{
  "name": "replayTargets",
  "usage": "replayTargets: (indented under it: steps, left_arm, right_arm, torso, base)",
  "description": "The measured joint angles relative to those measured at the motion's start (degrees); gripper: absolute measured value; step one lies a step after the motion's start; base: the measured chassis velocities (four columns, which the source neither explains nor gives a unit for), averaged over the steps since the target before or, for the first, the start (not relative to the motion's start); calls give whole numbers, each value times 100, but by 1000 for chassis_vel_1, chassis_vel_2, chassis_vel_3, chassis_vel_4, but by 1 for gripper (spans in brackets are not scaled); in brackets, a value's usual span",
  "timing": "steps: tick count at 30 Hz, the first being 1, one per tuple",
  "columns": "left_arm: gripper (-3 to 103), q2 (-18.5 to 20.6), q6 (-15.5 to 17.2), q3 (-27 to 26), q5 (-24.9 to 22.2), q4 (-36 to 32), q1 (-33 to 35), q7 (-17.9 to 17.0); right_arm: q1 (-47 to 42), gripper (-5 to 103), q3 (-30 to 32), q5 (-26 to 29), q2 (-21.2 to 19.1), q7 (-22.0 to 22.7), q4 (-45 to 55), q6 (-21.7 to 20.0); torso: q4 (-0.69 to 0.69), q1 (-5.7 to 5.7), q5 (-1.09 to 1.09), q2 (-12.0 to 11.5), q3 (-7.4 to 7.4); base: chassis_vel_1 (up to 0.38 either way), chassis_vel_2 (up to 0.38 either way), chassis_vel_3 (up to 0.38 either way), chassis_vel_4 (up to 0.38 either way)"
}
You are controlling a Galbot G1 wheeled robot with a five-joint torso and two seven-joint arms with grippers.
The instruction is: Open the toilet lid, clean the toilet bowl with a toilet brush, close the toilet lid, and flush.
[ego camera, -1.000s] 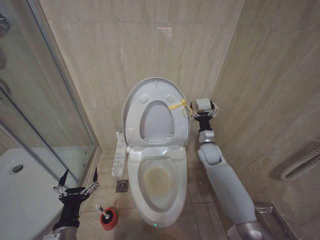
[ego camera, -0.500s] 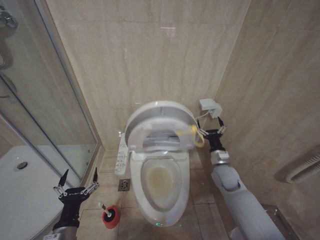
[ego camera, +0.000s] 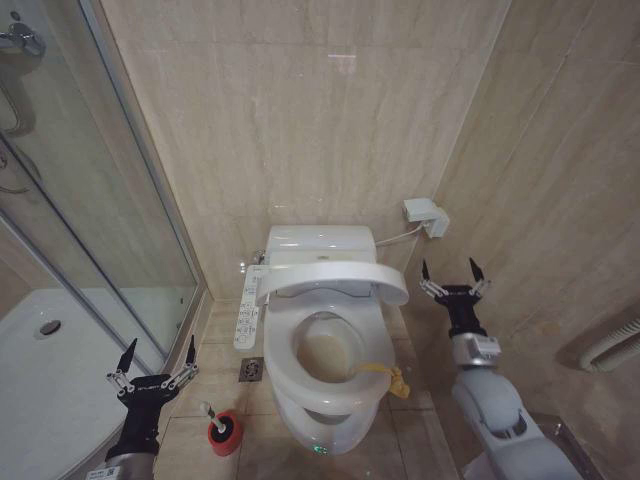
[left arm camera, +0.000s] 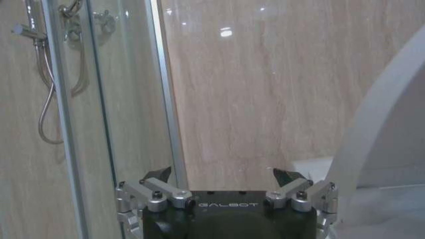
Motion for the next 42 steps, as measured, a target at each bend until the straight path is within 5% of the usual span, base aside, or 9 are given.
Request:
replayTargets:
  steps: [27,42]
  left_arm:
    - [100,0,0,0,0,0,0,0]
    - [100,0,0,0,0,0,0,0]
  right_arm:
    - [-1483,100,109,-484,992,243,1697,-503]
    - [-1778,100,16,-167,1237,273,1967,-813]
  torso:
    - [-1,0,-1,1,0]
    - [-1,-1,-1,1,0]
  base:
    - [0,0,0,0]
    - [0,0,0,0]
